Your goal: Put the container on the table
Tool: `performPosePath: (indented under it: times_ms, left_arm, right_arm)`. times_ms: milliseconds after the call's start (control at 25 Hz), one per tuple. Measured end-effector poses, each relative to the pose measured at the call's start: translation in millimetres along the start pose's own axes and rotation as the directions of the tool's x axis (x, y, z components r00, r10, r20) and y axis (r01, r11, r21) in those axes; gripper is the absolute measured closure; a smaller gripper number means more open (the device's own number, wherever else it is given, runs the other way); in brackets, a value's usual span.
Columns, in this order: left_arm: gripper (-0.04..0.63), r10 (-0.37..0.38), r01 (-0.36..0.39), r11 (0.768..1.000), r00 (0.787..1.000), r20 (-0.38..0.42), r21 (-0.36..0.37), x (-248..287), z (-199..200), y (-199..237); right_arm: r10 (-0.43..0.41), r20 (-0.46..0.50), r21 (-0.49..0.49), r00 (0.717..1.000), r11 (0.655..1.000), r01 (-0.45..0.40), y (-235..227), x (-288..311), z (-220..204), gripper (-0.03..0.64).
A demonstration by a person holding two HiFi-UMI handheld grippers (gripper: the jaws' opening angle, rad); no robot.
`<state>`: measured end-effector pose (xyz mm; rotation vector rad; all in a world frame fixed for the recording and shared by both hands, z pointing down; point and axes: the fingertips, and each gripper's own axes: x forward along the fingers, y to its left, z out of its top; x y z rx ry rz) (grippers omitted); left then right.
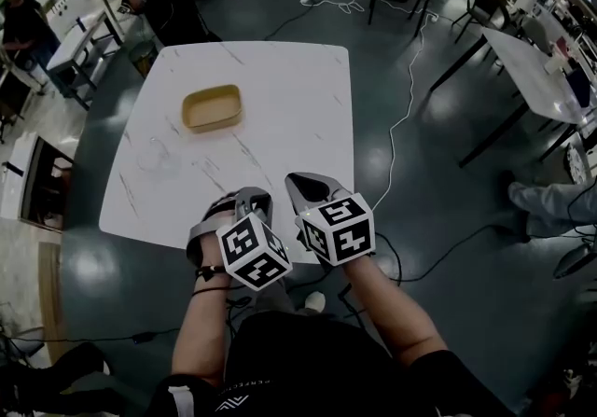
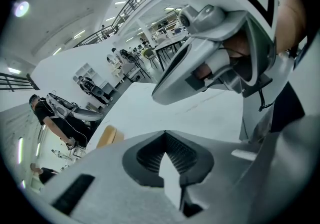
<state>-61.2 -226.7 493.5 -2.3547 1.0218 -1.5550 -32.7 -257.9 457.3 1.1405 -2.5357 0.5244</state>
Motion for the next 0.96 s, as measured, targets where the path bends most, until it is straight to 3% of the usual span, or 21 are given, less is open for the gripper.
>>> performPosePath:
  times_ms: [960]
  left_arm:
    - [0.592,-0.016,0.015,1.000,0.999,-0.037,-0.003,11,-5,14]
  right_arm:
    - [0.020,-0.029,0.009,0.999,1.000,-0.019,-10,16,2,0.617]
